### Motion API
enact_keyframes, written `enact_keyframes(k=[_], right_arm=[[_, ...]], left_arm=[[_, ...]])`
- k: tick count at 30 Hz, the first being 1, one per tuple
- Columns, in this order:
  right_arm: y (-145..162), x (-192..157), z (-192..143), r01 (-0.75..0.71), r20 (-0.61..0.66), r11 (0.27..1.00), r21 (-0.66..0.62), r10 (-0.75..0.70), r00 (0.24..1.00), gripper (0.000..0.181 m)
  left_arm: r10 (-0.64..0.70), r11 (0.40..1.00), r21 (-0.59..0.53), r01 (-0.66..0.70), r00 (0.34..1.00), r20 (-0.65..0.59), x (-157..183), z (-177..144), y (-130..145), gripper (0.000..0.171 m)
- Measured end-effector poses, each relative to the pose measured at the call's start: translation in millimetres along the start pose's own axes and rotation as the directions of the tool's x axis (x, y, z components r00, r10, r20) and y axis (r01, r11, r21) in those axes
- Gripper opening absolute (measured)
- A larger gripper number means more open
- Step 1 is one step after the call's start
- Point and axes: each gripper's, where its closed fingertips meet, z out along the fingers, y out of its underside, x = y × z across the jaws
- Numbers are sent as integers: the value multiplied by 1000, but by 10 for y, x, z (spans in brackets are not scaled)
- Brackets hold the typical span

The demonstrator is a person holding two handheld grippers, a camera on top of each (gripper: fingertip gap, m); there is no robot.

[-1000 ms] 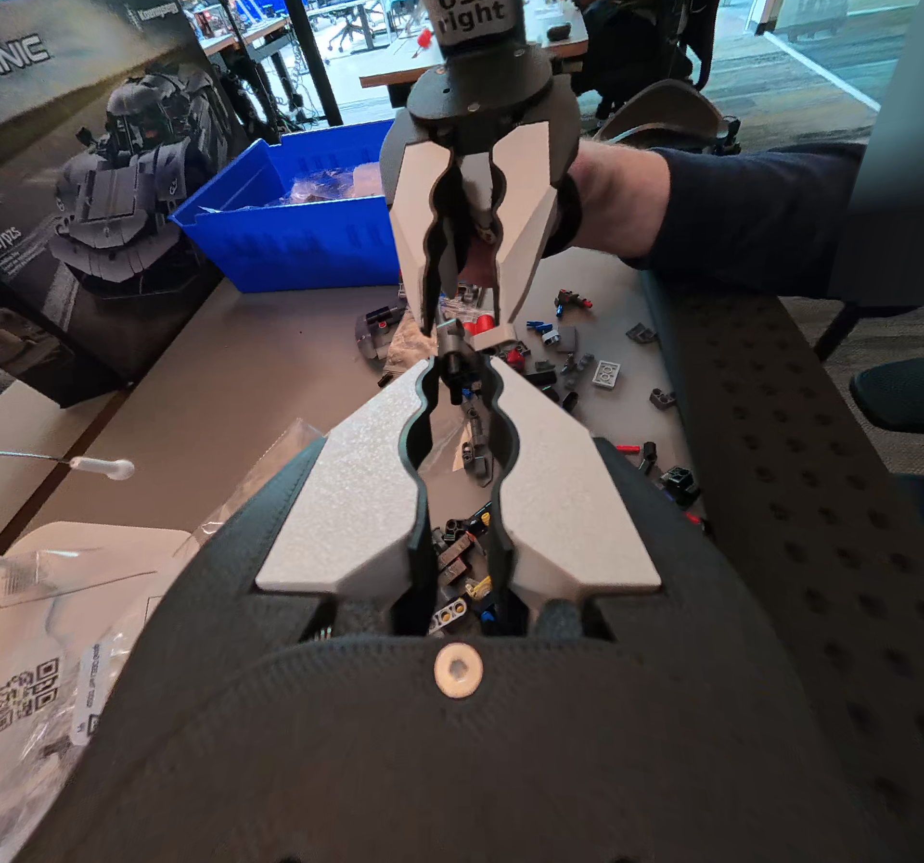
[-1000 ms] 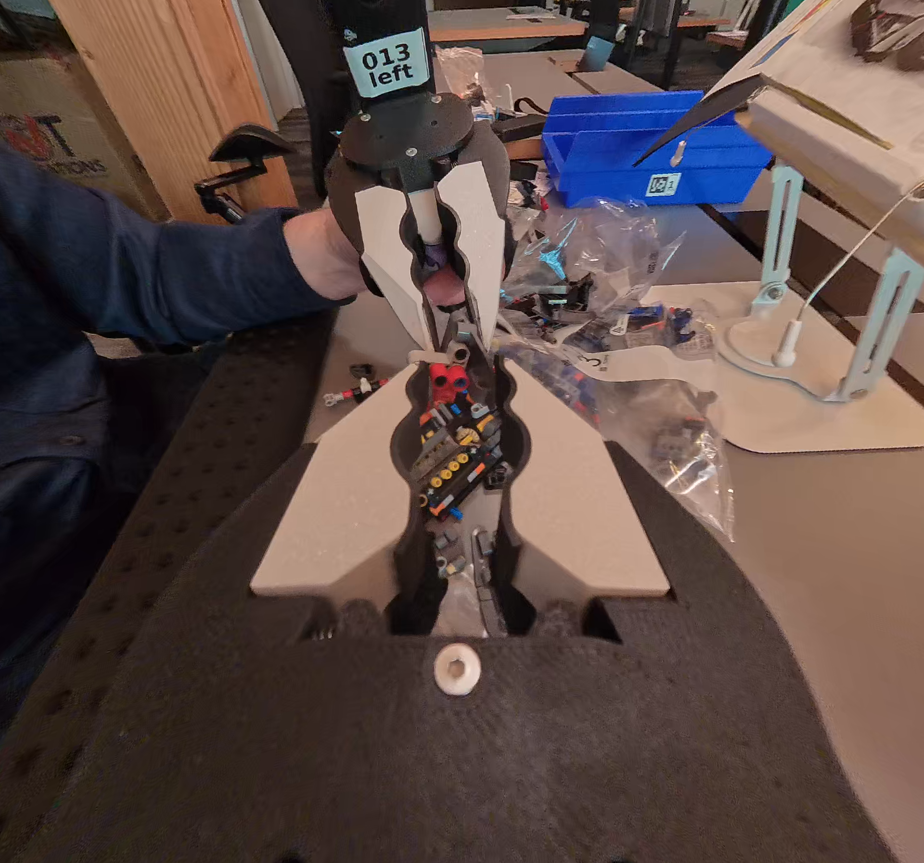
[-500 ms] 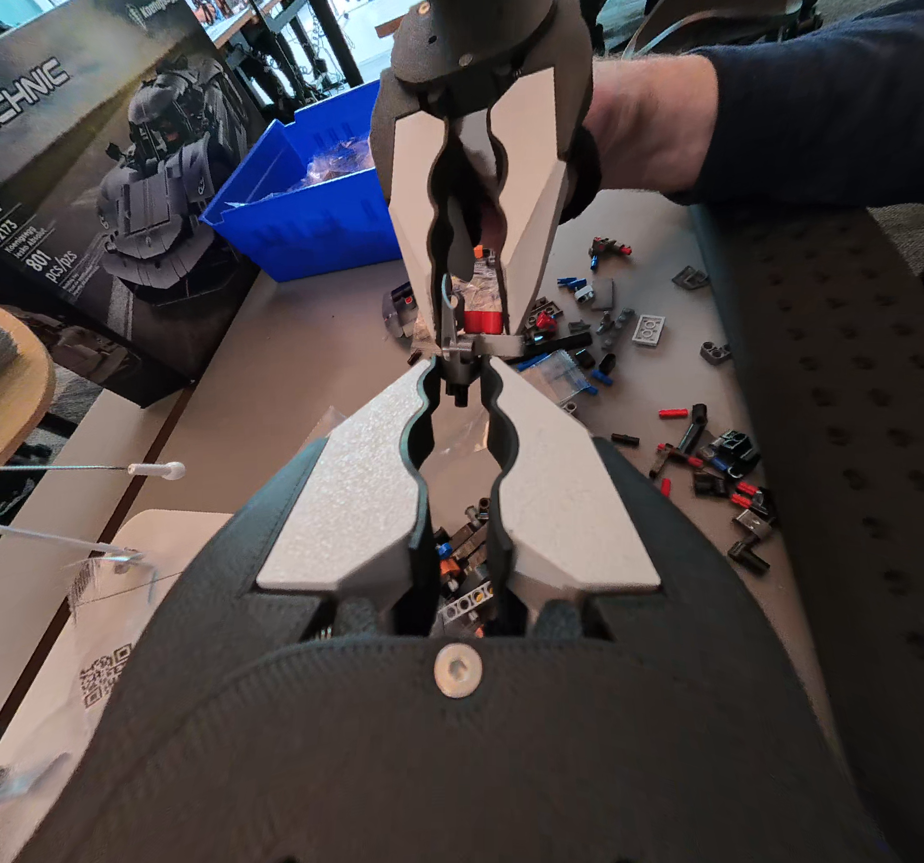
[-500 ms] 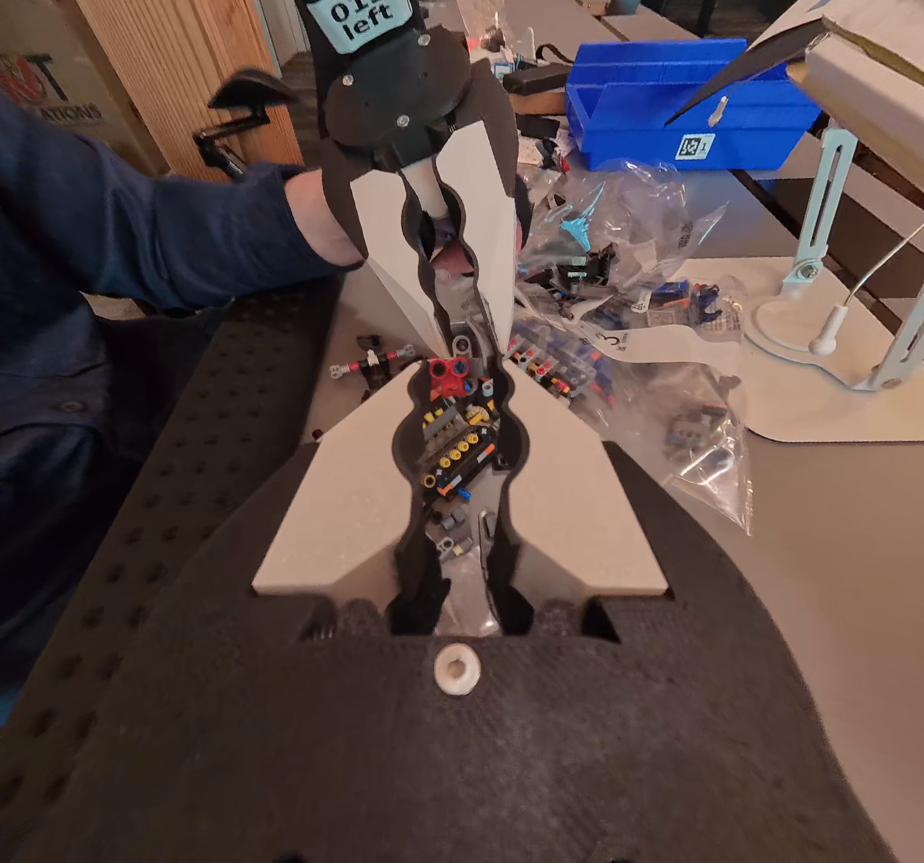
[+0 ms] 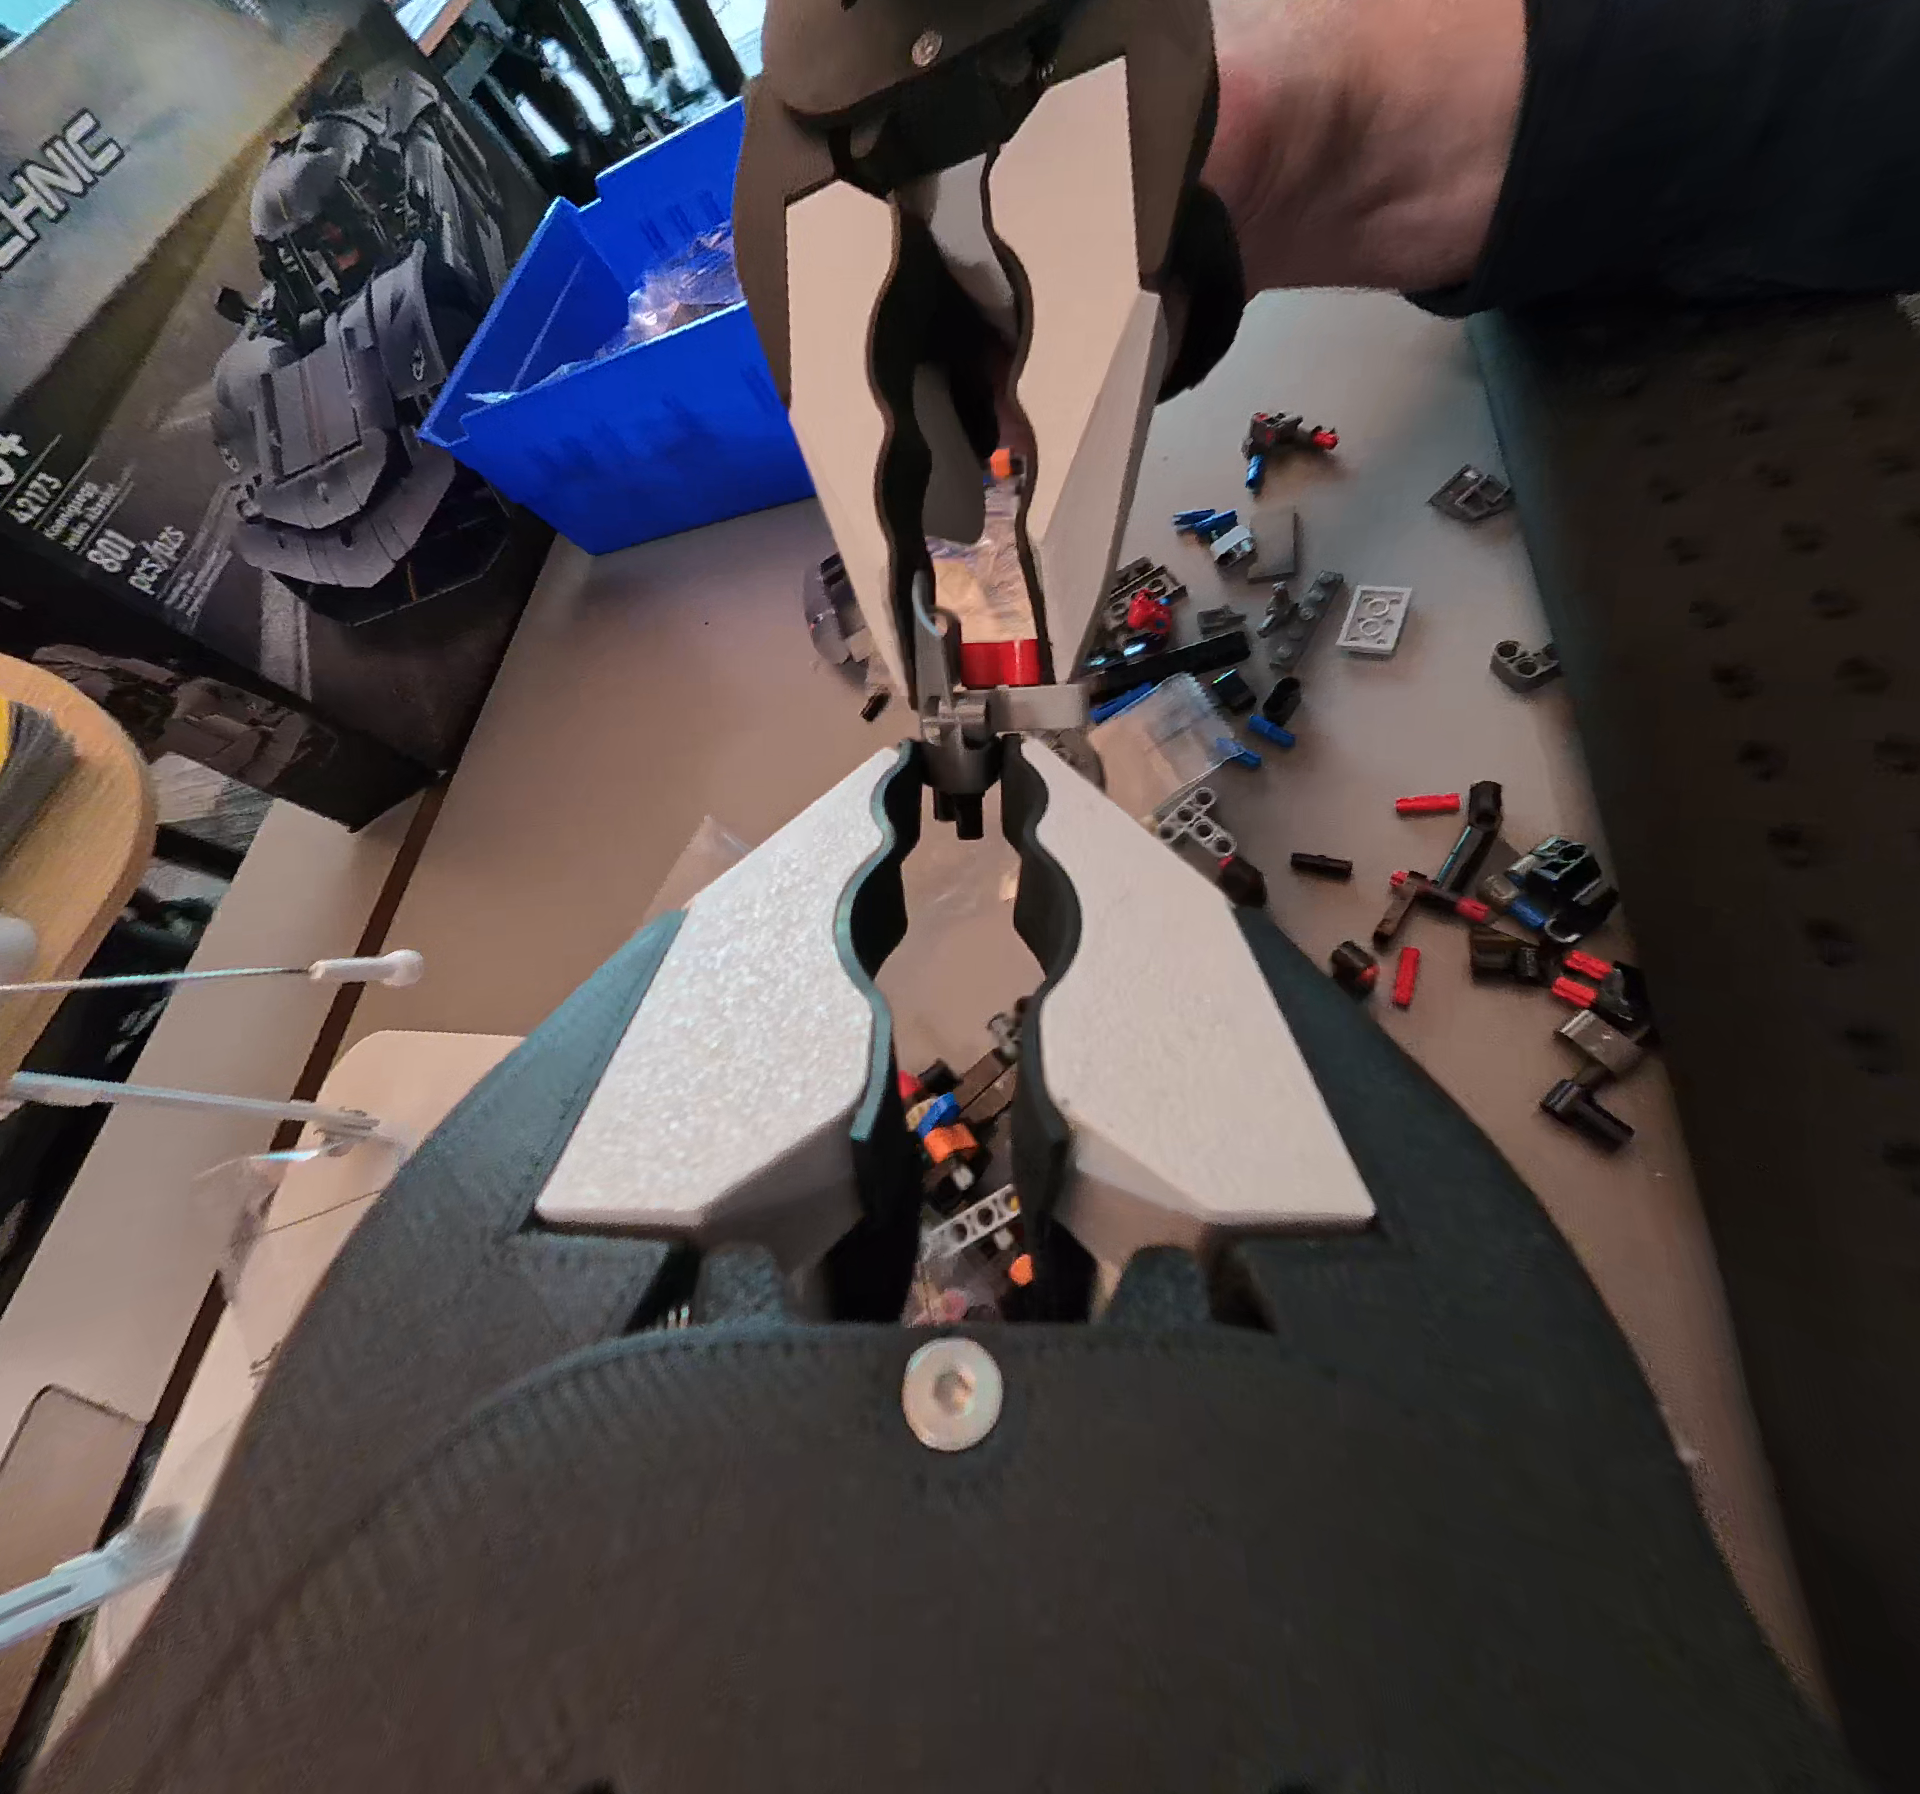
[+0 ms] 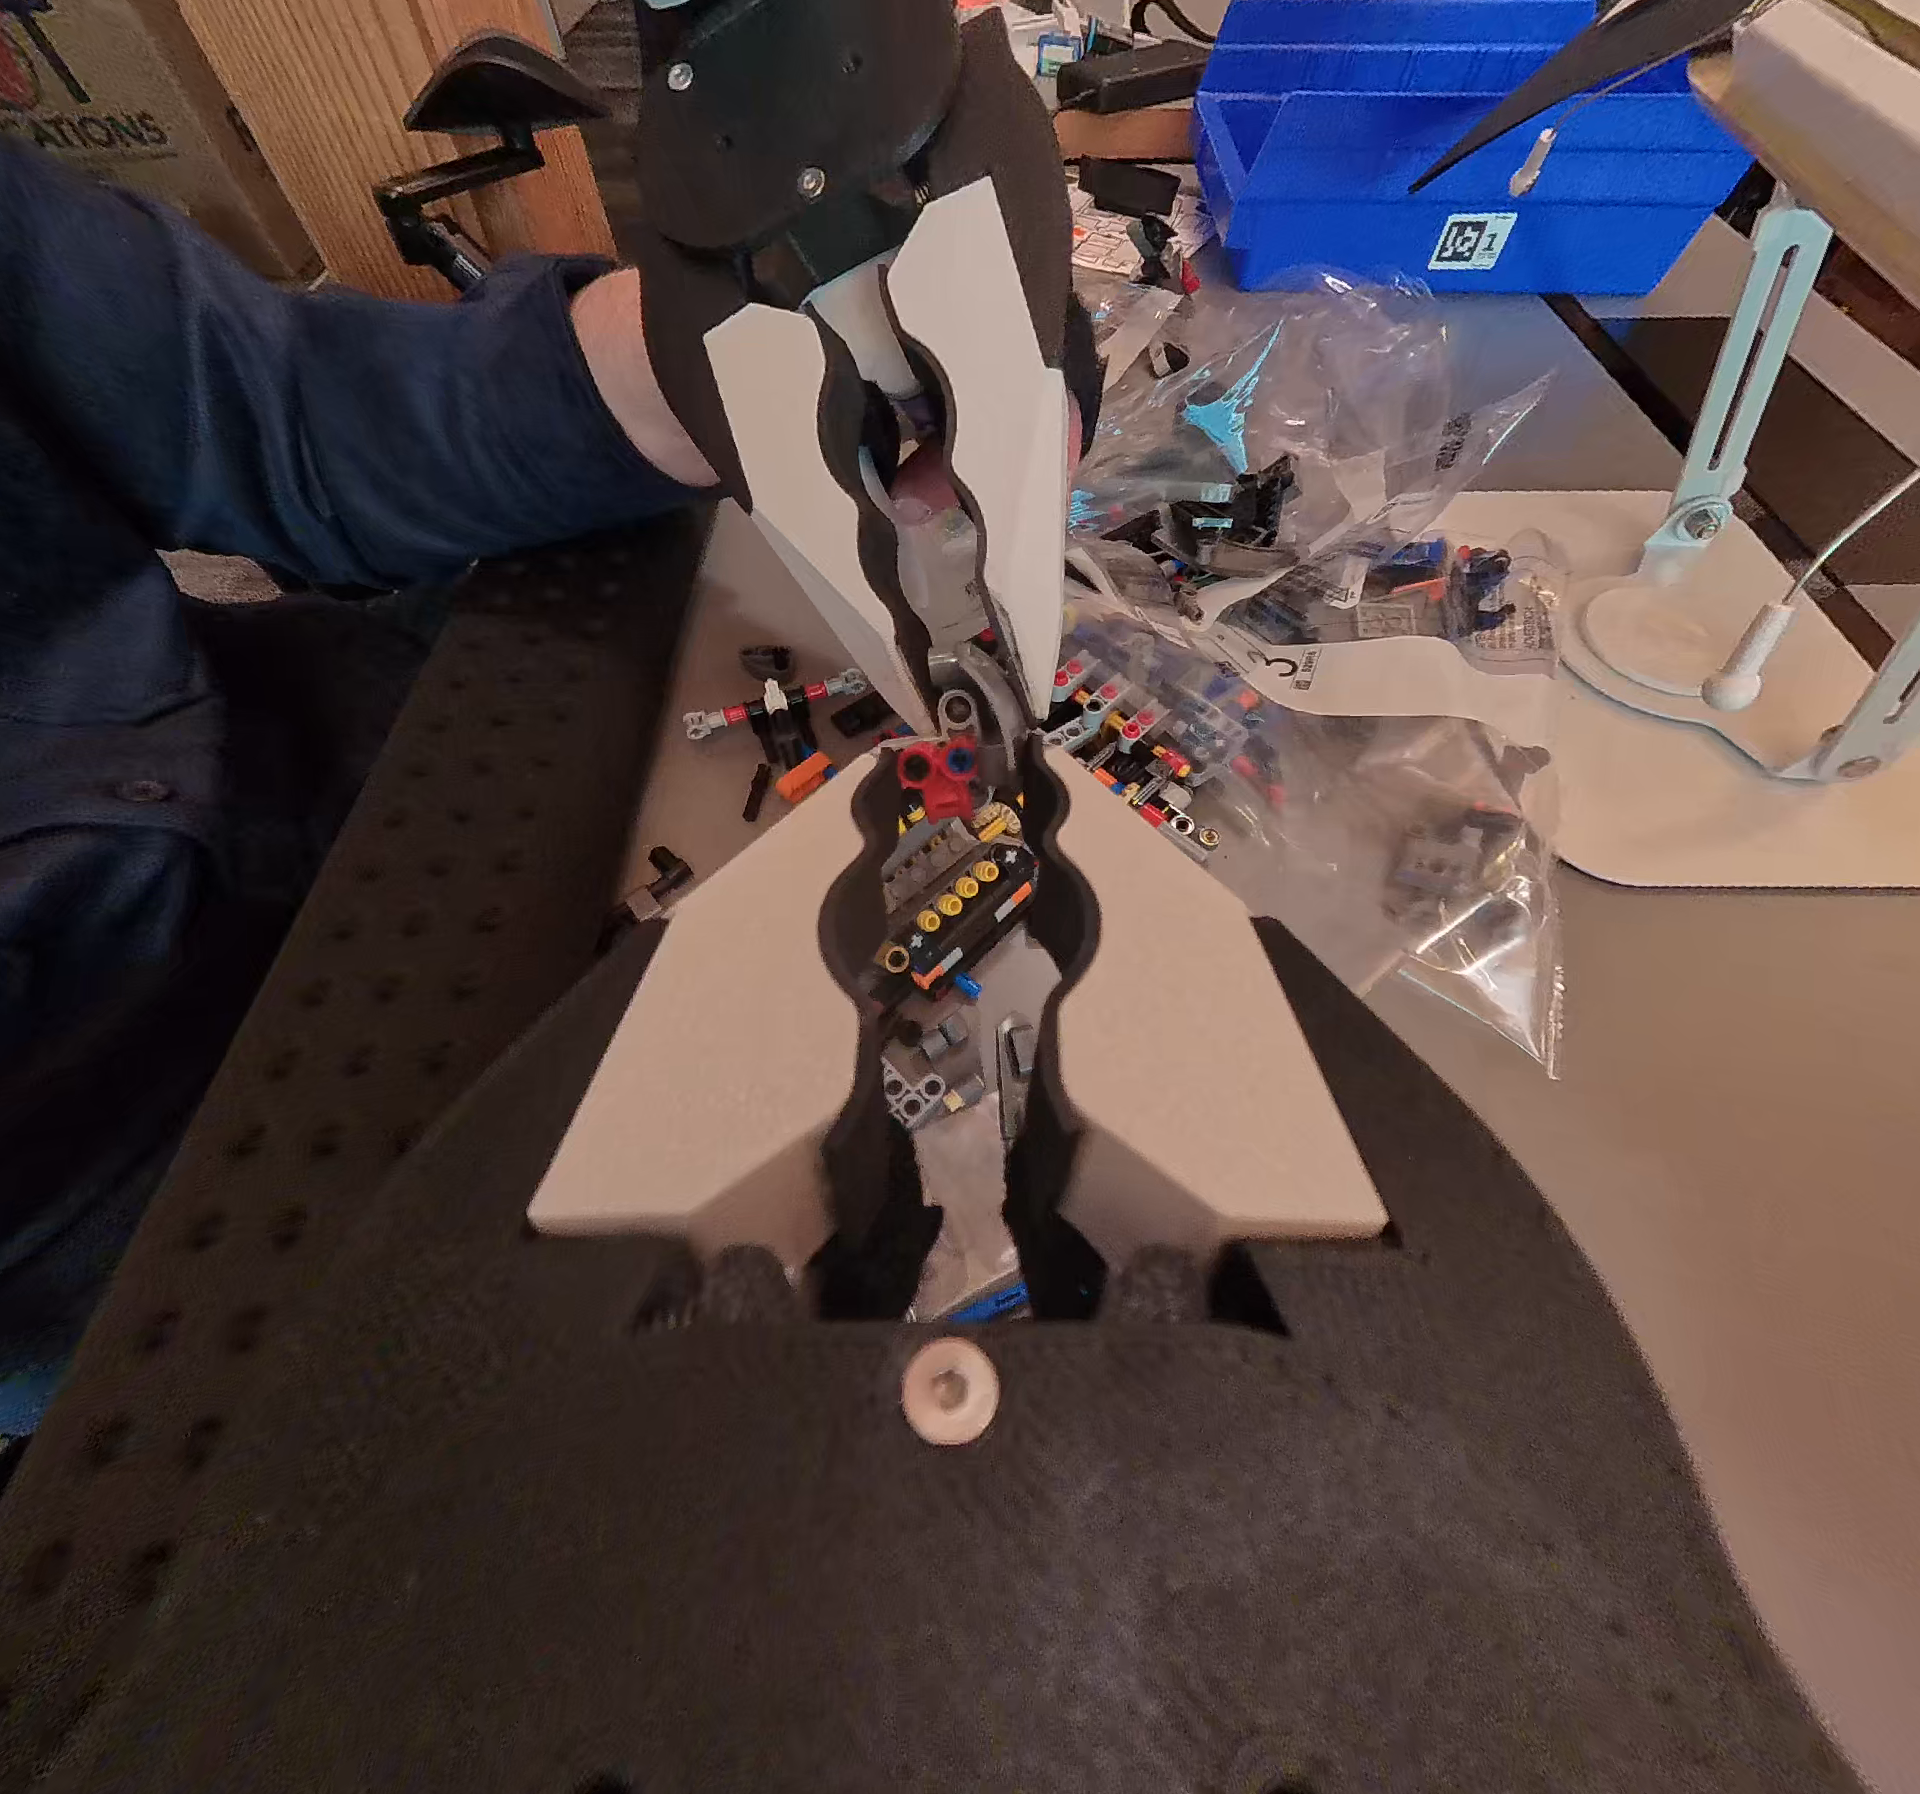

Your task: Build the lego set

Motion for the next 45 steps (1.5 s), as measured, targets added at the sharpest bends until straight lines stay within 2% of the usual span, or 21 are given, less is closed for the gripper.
enact_keyframes(k=[5,8,12,19,20,28,32,37,45], right_arm=[[117,132,-3,-58,-48,998,-35,56,997,20],[87,171,-68,-144,-20,989,21,144,989,8],[101,177,-25,-283,54,958,39,281,958,23],[37,253,-42,-401,100,909,110,391,915,22],[38,269,-49,-411,97,904,116,402,911,17],[66,295,-58,-442,96,890,113,433,896,16],[52,334,-43,-478,90,868,135,469,878,15],[71,378,-49,-519,92,842,147,511,855,13],[135,403,-64,-476,16,873,107,477,879,4]], left_arm=[[73,994,-83,-64,991,110,-114,45,112,13],[93,993,-85,-79,979,183,-221,-7,70,13],[153,986,-104,-132,961,230,-240,4,30,13],[256,961,-181,-211,925,279,-256,80,39,13],[264,958,-191,-215,920,289,-268,83,39,13],[299,947,-210,-244,907,295,-267,124,51,13],[378,913,-286,-292,870,316,-293,126,77,13],[426,889,-324,-322,842,332,-307,152,72,13],[466,860,-385,-336,824,322,-299,230,124,13]])
